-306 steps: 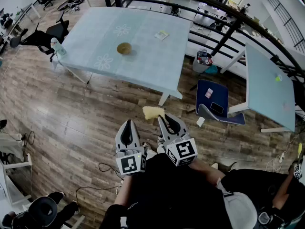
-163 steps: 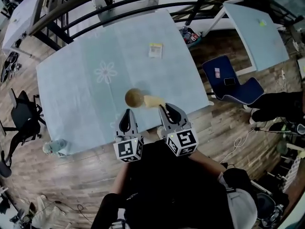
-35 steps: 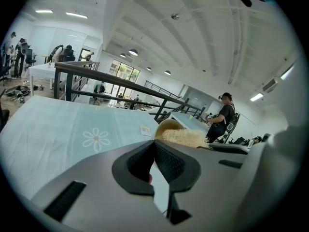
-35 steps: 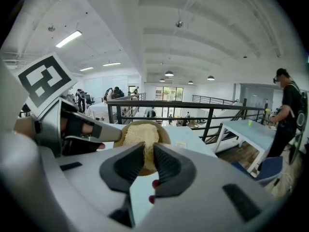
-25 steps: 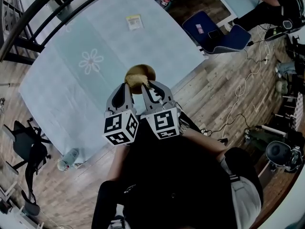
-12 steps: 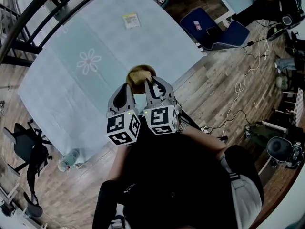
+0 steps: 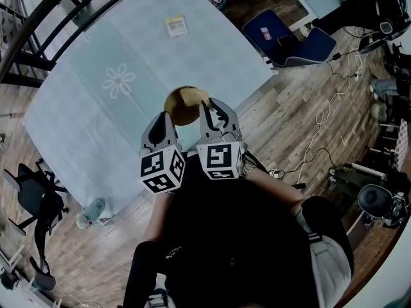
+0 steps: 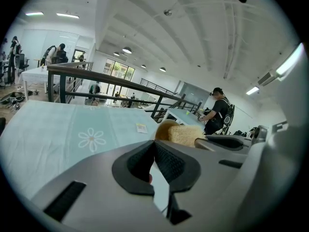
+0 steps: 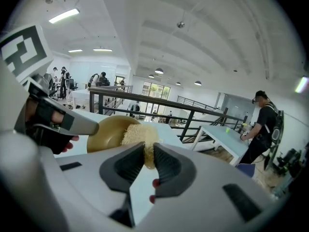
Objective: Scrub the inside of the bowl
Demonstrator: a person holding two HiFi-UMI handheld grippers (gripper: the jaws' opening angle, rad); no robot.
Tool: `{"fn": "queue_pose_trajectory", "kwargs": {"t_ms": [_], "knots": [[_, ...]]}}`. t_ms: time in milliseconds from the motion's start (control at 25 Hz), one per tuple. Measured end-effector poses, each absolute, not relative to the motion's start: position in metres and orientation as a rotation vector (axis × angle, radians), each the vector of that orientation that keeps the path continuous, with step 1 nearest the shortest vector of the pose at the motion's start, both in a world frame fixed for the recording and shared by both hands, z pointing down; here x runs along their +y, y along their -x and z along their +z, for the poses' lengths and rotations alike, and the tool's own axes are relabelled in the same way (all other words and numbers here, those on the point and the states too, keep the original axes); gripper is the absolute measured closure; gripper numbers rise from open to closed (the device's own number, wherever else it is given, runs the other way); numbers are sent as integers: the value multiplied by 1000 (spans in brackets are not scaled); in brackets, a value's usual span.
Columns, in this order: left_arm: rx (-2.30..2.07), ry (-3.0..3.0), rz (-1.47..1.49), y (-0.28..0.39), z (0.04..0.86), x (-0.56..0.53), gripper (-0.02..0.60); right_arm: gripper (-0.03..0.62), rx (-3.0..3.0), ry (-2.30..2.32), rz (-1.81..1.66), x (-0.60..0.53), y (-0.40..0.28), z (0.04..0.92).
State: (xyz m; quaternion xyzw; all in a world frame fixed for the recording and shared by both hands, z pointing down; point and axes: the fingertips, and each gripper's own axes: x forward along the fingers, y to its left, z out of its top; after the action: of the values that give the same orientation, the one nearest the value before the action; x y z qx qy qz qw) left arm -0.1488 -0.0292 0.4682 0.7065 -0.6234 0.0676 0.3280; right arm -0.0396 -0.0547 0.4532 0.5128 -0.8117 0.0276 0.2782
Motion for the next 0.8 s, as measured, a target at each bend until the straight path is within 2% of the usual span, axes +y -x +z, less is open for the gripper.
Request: {"fn": "queue_pose_trajectory", "kwargs": {"t_ms": [480,800], "knots": [[-1696,-1828,130,167,468,-34,566,531,-2449,-1155,273,-26,81,449],[-1702,-1826,113,169,468,-28,566,531,-2403,-1082,281,-19,90,463]]}}
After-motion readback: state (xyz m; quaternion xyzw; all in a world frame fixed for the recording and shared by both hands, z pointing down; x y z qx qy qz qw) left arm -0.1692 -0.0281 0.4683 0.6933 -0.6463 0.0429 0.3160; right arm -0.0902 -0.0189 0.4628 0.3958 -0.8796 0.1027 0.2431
